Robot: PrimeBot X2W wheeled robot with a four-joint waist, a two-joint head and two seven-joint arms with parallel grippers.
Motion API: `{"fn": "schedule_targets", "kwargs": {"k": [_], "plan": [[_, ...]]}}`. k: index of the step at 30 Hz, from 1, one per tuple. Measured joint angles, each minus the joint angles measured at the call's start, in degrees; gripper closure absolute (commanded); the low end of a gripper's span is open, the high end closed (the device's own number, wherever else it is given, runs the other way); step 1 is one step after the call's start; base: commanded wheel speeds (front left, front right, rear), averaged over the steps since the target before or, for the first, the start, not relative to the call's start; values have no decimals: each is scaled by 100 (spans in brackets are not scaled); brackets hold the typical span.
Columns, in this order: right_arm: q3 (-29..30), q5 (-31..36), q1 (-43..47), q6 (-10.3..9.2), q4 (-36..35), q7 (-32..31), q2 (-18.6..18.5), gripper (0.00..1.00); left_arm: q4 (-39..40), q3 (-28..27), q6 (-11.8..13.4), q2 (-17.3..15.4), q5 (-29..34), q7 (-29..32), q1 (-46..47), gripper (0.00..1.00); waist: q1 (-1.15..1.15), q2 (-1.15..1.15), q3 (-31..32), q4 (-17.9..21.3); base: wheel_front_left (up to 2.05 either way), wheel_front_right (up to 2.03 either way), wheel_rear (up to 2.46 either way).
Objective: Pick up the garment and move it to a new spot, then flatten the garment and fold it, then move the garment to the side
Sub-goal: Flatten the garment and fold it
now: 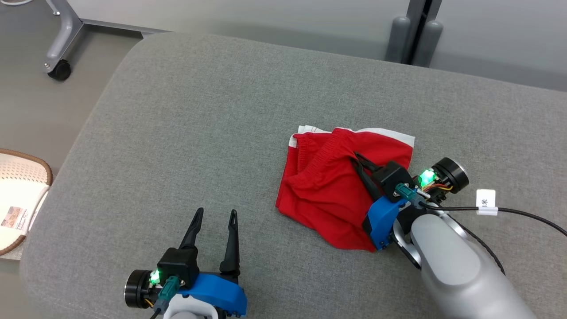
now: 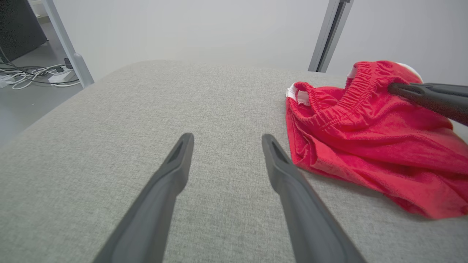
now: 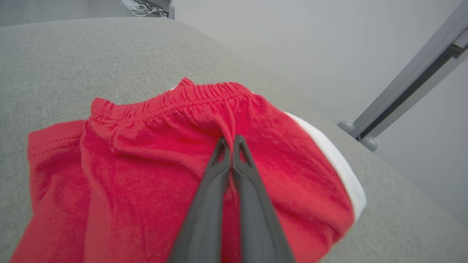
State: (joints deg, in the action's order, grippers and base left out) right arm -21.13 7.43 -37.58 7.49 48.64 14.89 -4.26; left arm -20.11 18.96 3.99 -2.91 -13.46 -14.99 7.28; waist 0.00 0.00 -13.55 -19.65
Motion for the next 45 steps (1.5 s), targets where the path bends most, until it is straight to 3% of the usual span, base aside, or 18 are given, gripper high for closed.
{"fn": "schedule_targets", "kwargs": {"k": [8,17,18,19,26,34,45], "plan": [[-482,-149,-254,1,-314,8,-126,100,3,132,0,0,-126,0,68,0,0,0,-96,-213,0,0,0],[-733,-532,-593,1,102,9,-323,99,-22,282,26,-1,-330,0,168,0,0,0,-304,-650,0,0,0],[-744,-575,-598,1,254,10,-319,54,-24,296,25,-3,-330,0,170,0,0,0,-330,-698,0,0,0],[-769,-672,-604,1,430,9,-302,1,-26,304,27,-1,-337,0,171,0,0,0,-353,-740,0,0,0],[-745,-1221,-801,1,896,7,-100,0,-1,220,103,-2,-360,0,180,0,0,0,-417,-718,0,0,0],[-119,-1501,-381,1,-506,9,-118,0,112,-20,102,0,-227,0,204,0,0,0,-277,-226,0,0,0],[1817,-1099,1283,0,-2080,8,57,0,77,-521,75,1,271,0,207,0,-1,0,138,717,0,0,0]]}}
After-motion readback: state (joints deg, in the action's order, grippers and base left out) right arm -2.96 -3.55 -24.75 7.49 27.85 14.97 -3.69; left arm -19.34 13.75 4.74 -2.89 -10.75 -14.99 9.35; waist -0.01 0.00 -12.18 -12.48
